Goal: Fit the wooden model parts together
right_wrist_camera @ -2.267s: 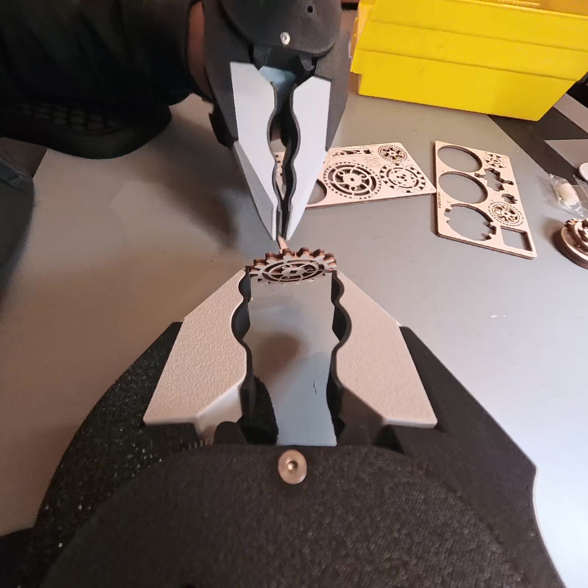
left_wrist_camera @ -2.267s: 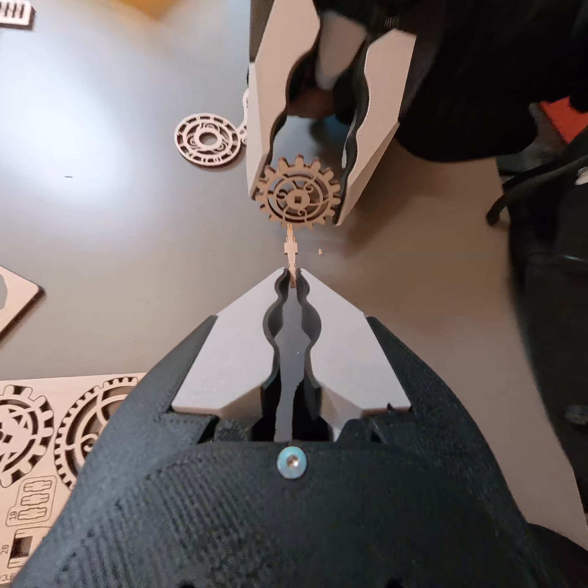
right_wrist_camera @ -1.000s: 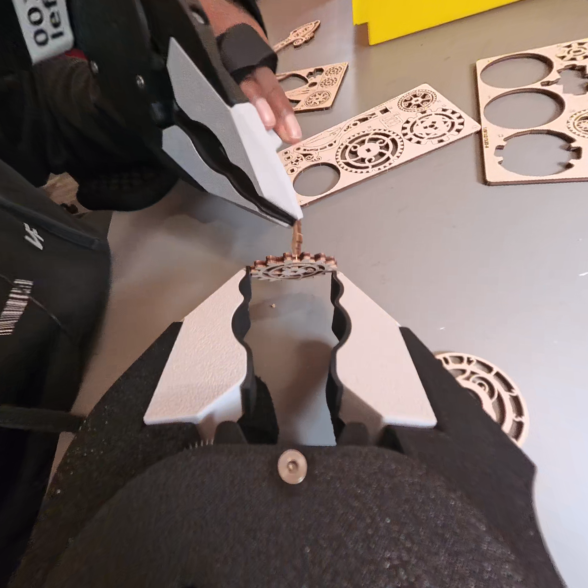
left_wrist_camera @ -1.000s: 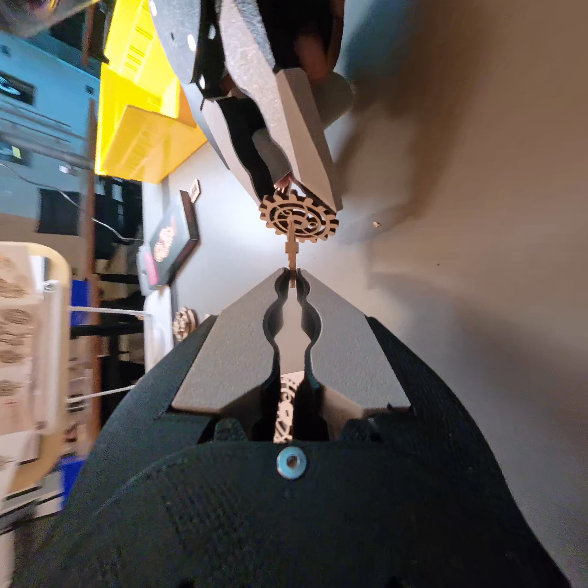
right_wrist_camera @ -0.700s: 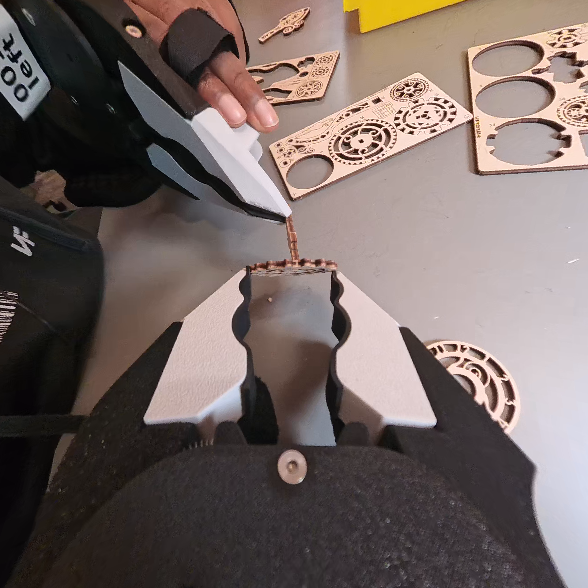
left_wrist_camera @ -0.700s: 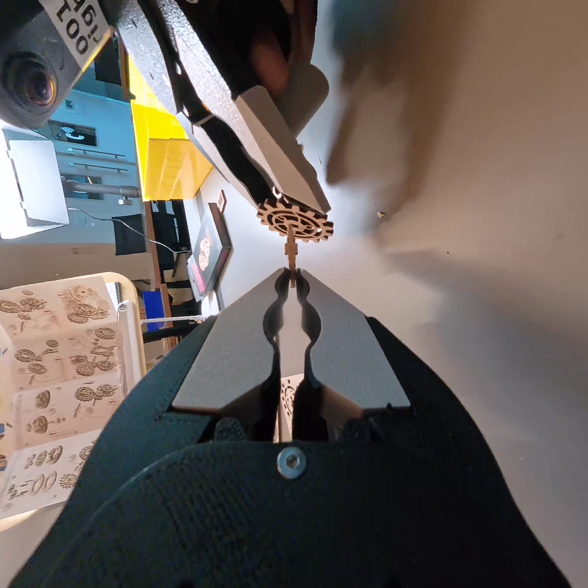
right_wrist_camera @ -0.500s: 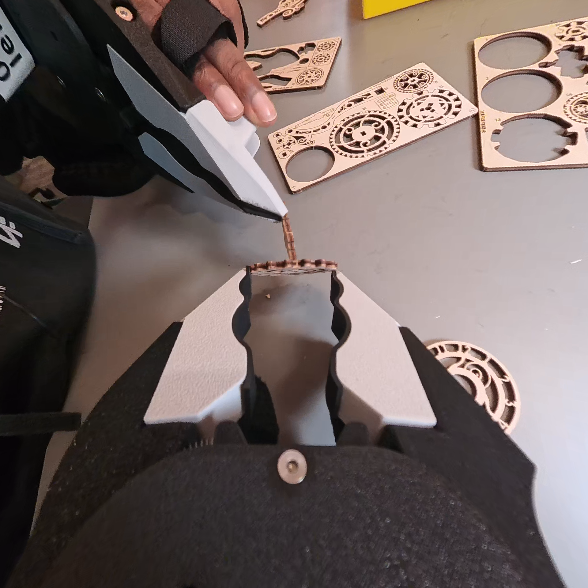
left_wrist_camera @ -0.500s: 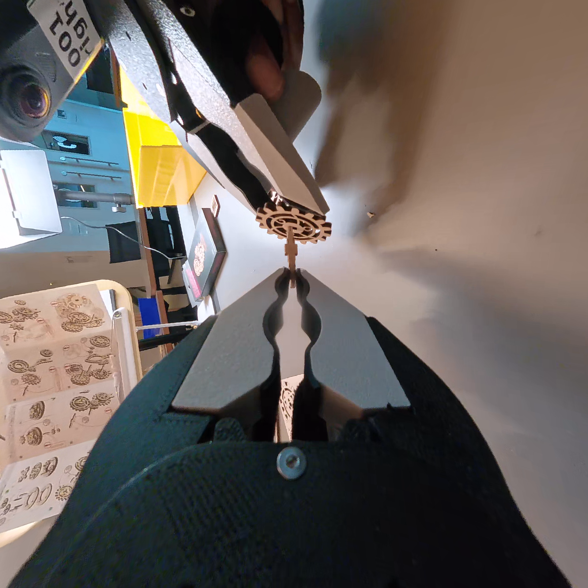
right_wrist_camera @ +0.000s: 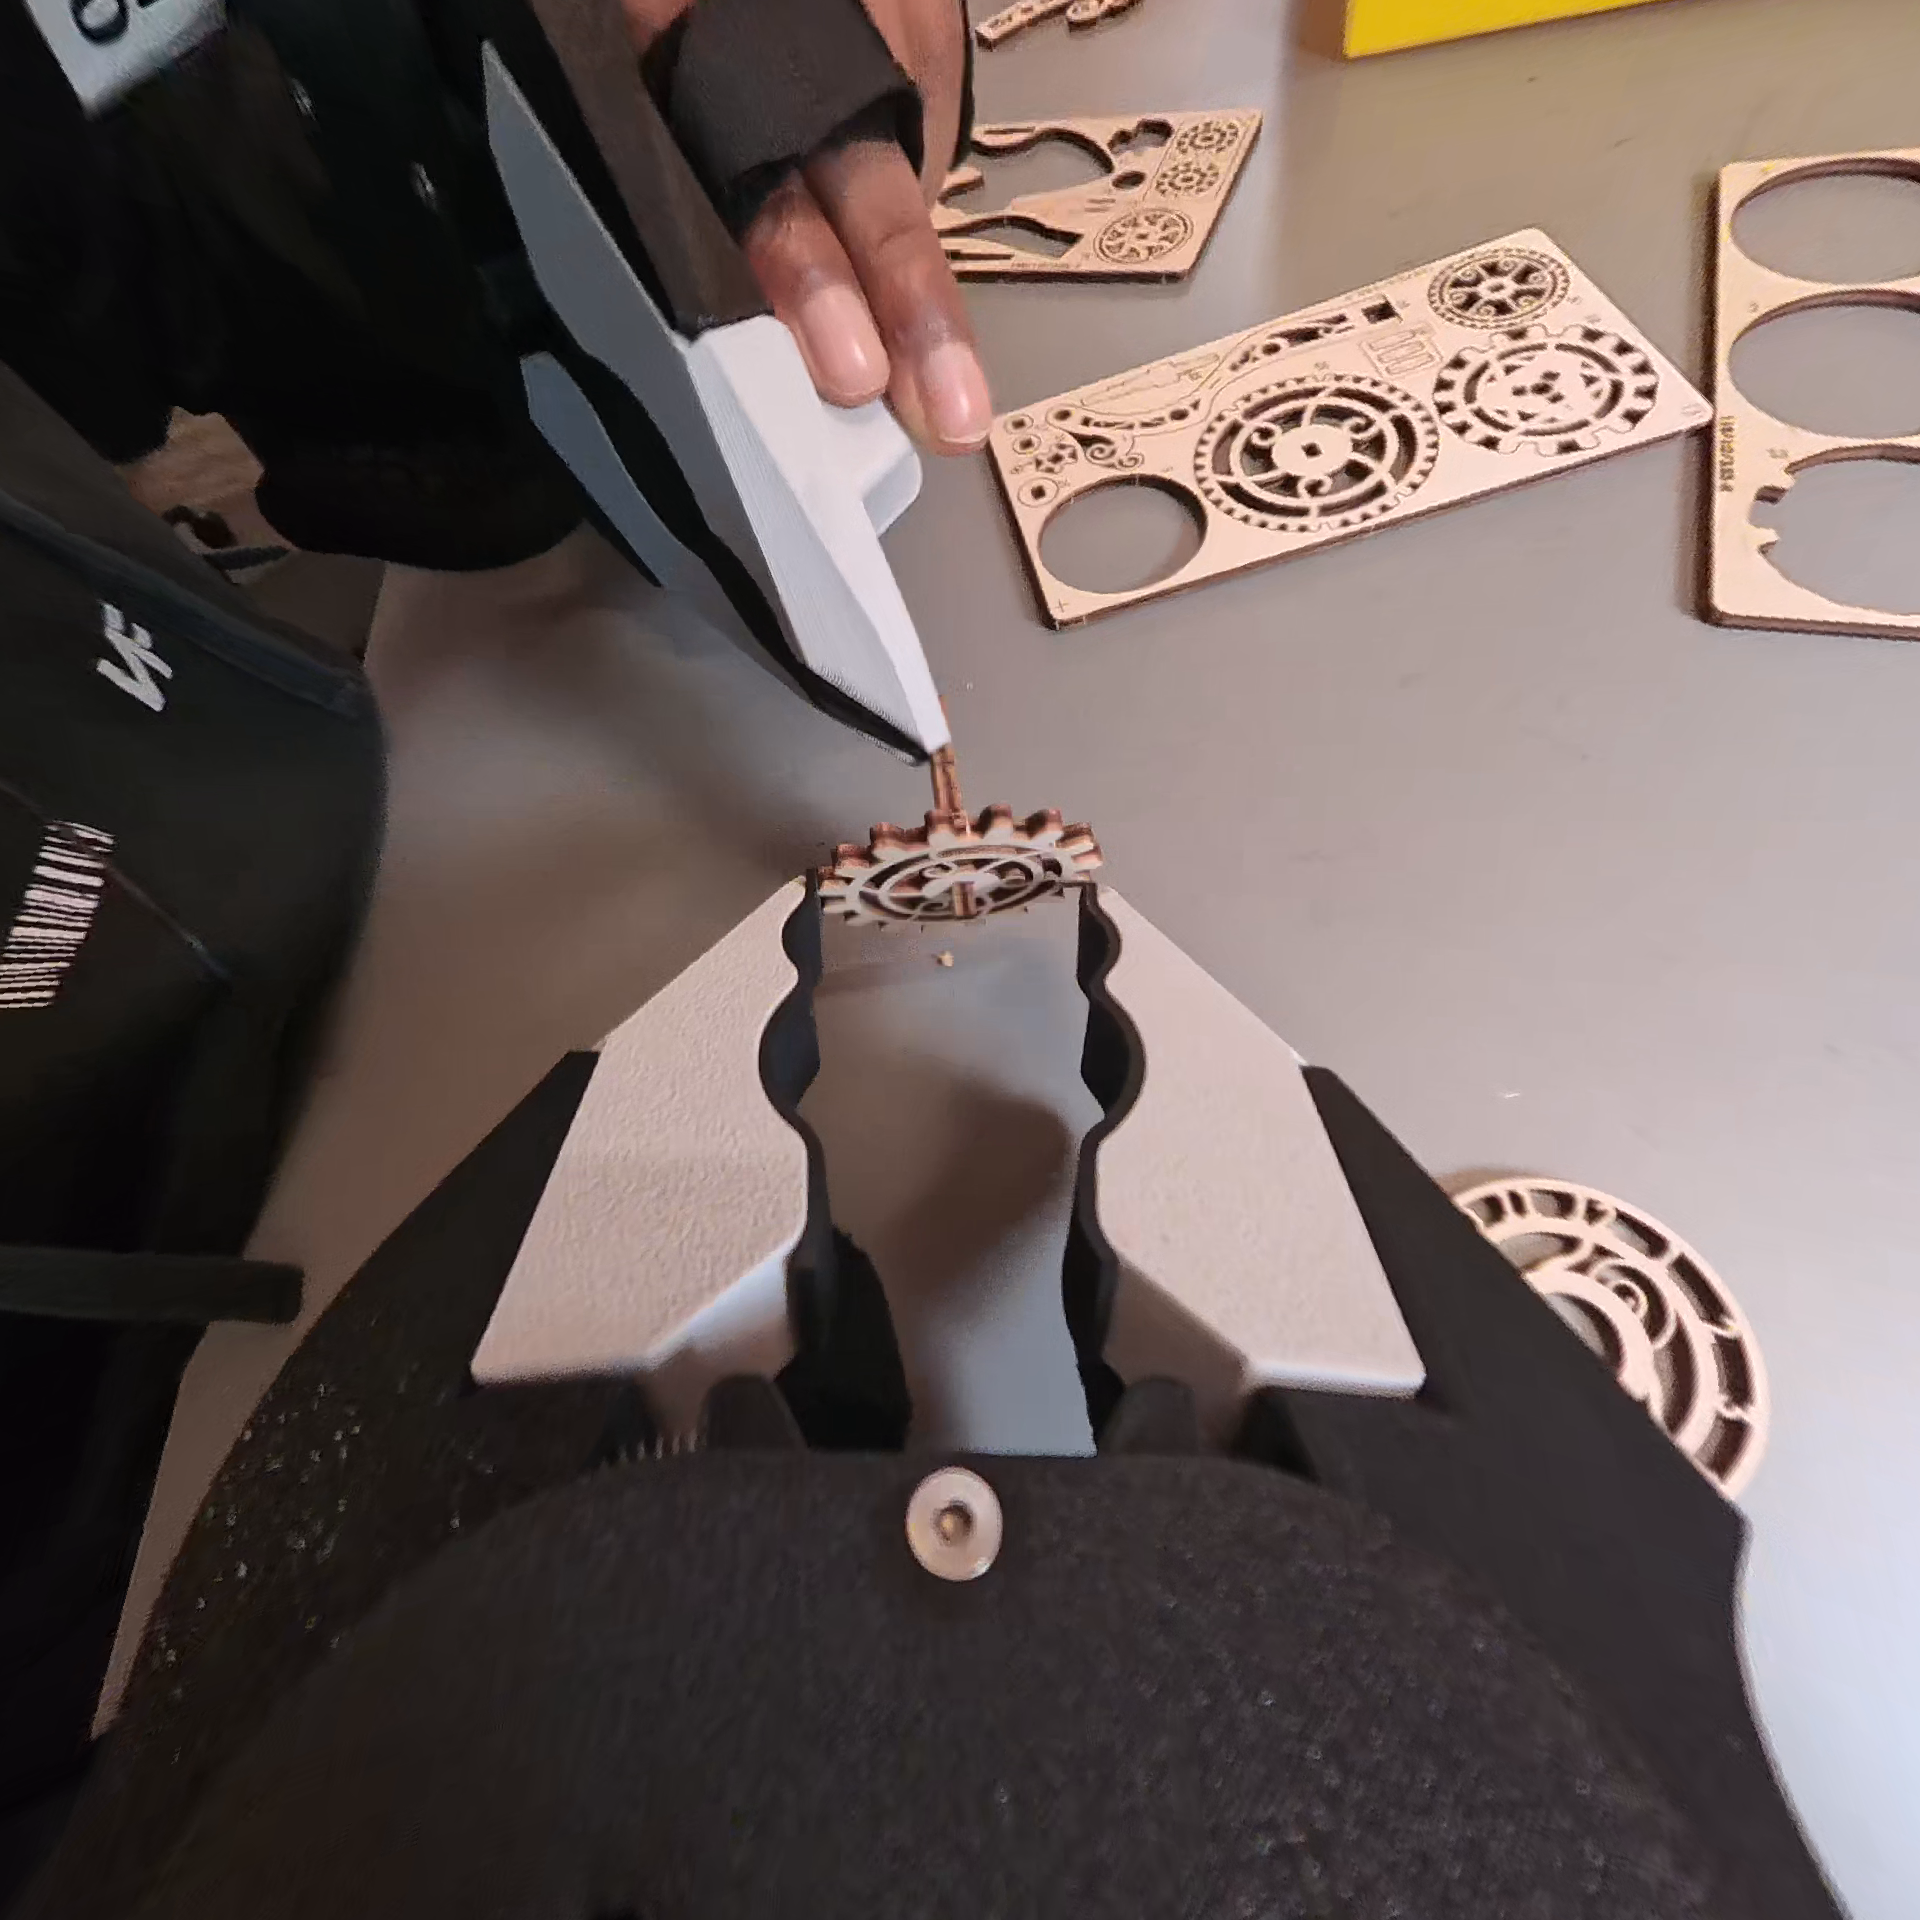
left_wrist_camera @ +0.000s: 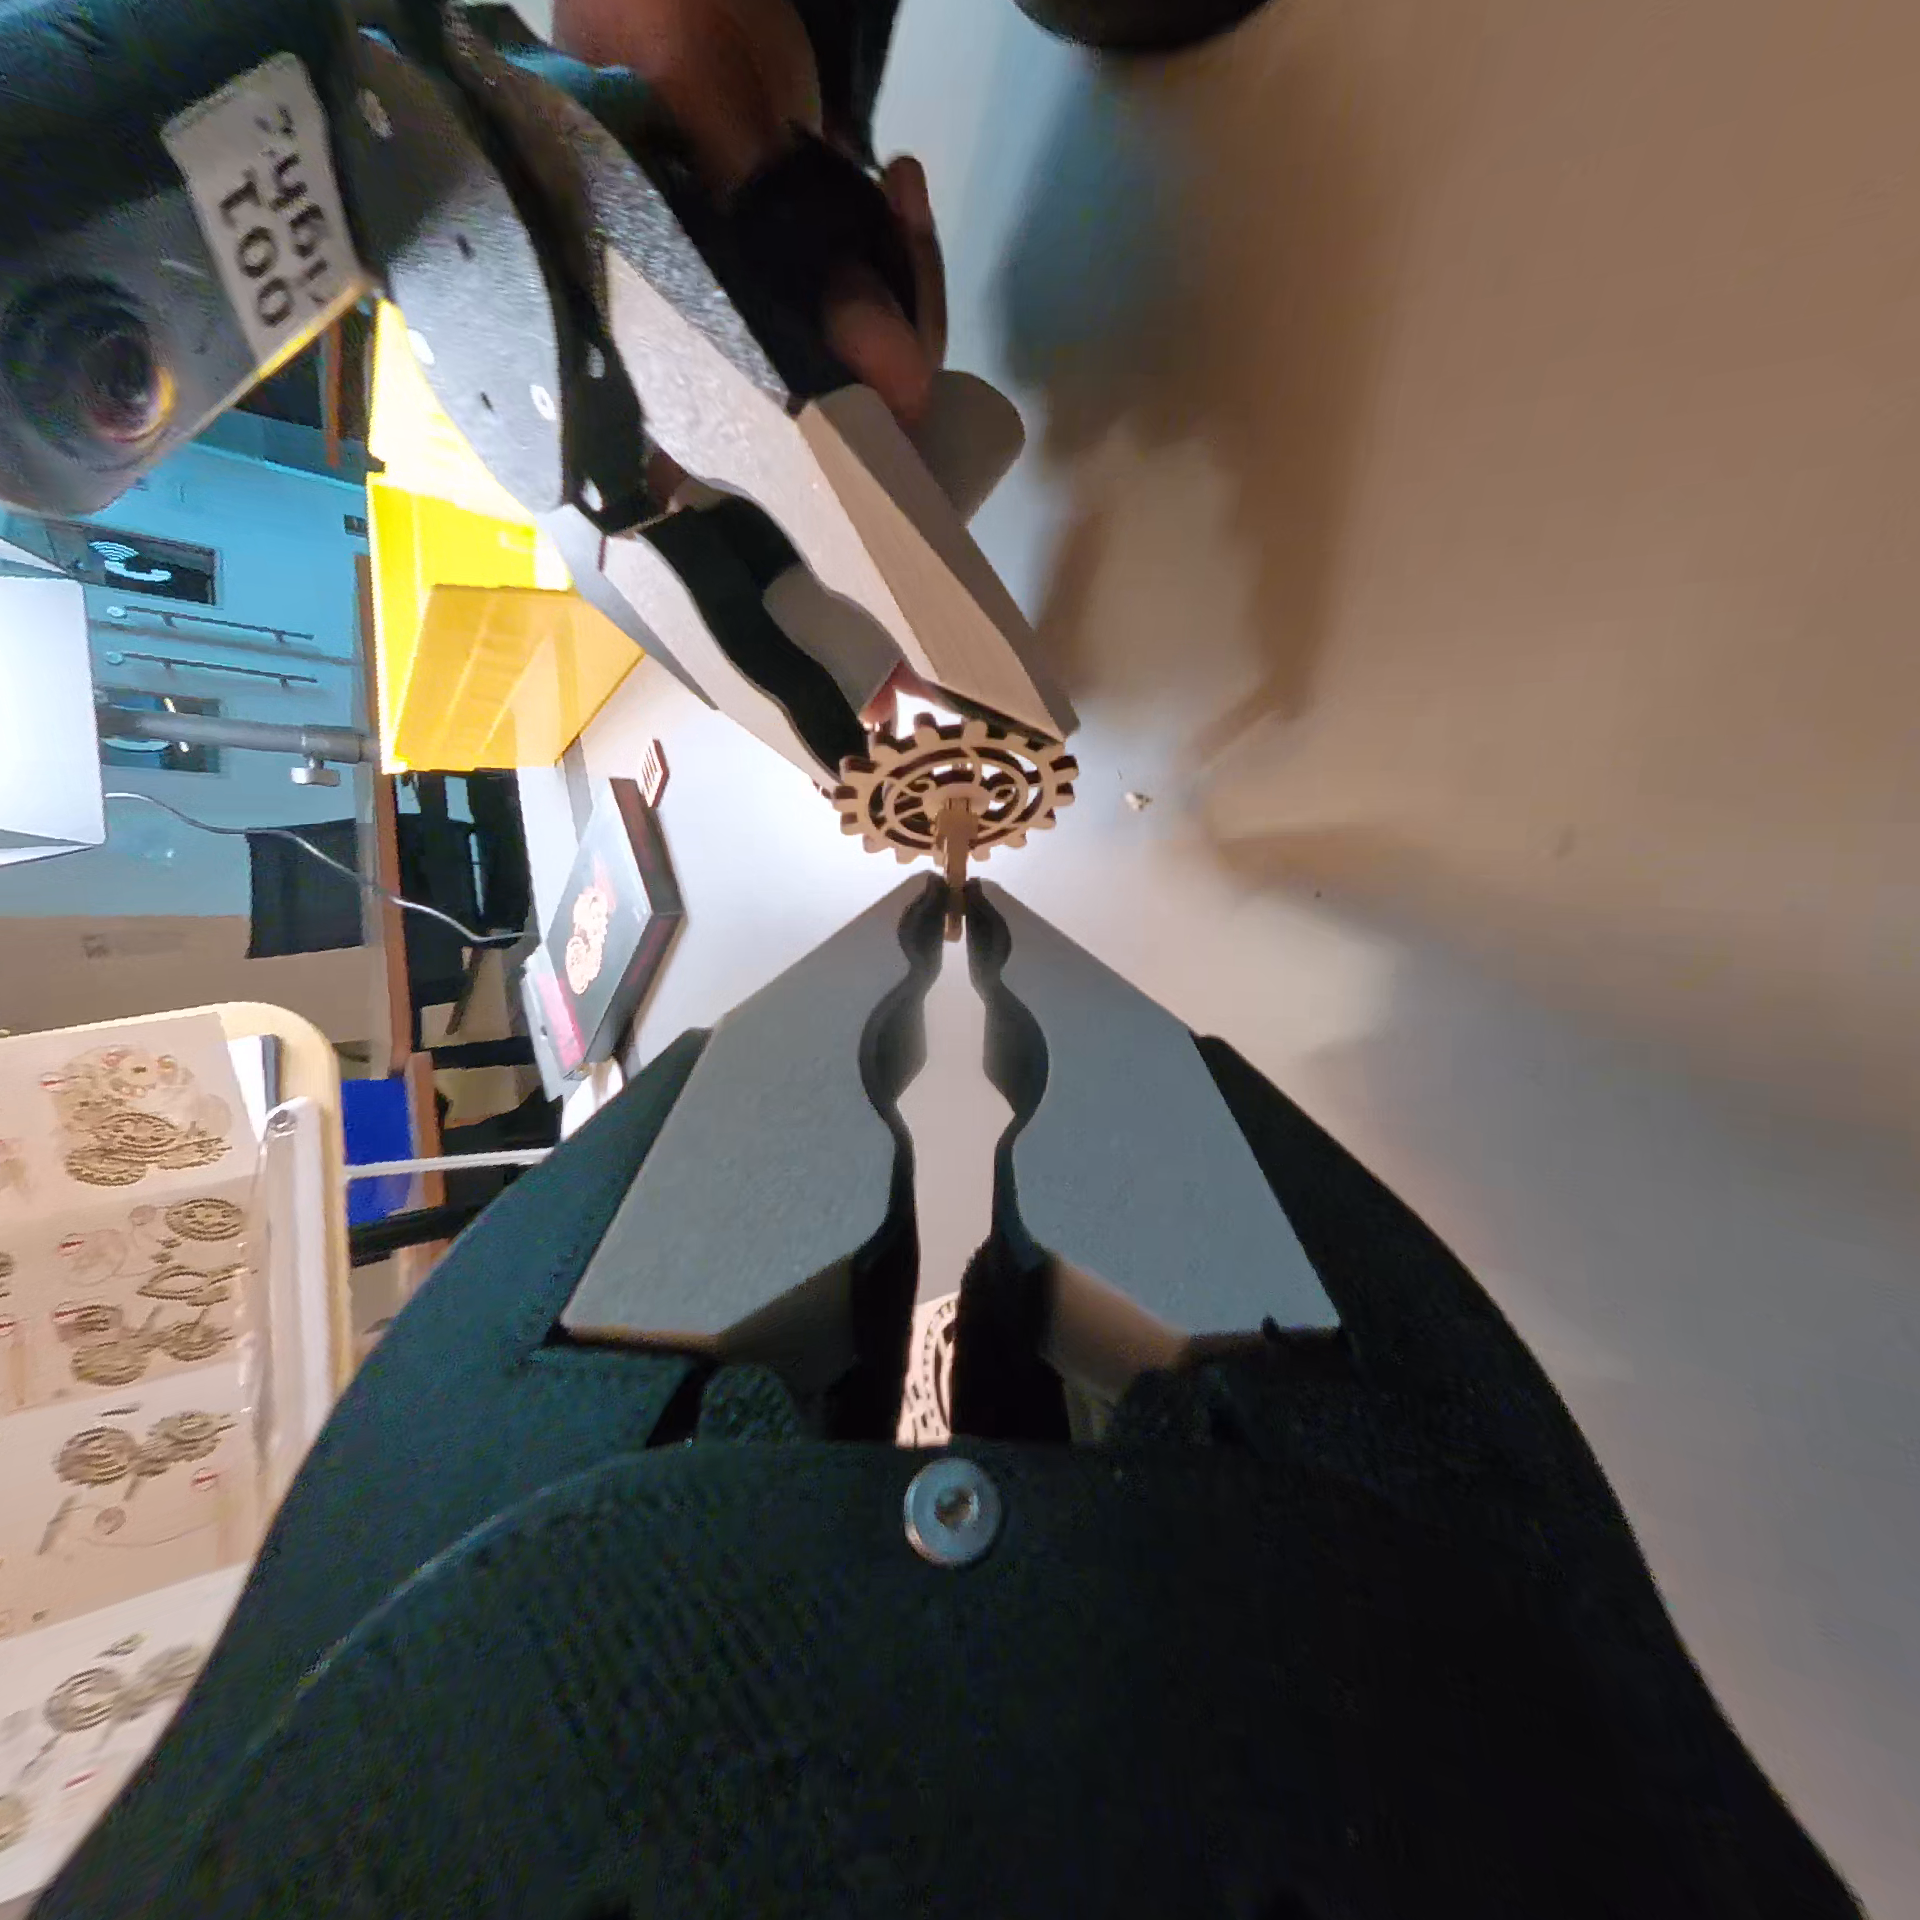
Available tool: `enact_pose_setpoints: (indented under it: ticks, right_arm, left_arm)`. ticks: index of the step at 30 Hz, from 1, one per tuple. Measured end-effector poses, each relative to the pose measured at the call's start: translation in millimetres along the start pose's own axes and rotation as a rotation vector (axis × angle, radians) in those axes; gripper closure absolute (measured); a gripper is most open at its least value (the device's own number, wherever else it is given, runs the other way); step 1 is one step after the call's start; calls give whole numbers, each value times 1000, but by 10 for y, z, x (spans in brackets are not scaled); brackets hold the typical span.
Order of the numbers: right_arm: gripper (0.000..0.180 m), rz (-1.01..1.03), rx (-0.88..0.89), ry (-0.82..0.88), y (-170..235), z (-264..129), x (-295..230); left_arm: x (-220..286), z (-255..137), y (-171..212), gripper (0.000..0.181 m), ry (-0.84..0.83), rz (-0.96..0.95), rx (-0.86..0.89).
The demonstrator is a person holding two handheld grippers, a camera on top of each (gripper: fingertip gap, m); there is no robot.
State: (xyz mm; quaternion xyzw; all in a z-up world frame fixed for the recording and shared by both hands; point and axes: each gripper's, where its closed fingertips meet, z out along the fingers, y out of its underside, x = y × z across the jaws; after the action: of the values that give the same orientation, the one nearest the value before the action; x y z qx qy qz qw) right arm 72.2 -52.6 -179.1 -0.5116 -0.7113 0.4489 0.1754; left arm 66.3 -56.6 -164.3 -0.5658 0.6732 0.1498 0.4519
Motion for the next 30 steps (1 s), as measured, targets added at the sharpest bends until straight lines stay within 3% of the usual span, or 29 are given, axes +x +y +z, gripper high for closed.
enact_pose_setpoints:
  ticks: [9,10,11,13,22,26,30]
  right_arm:
    - [134,52,85,-64,-96,-57,-60]
    - [154,51,108,-47,-129,-59,-35]
    - [154,58,117,-46,-147,-60,-27]
    - [154,46,111,-37,-136,-62,-14]
    - [154,32,127,27,-138,-87,72]
    - [153,-15,156,37,-203,-88,41]
    - [152,-82,203,82,-284,-107,44]
  left_arm:
    - [-109,-80,-105,172,53,-363,245]
    - [-132,-99,-130,170,83,-457,300]
    - [-167,-116,-138,158,113,-554,343]
    - [-230,-133,-73,151,151,-703,368]
    - [-141,-26,113,163,305,-1010,339]
    - [-198,8,37,177,333,-1146,414]
    - [-307,-35,41,179,311,-1219,489]
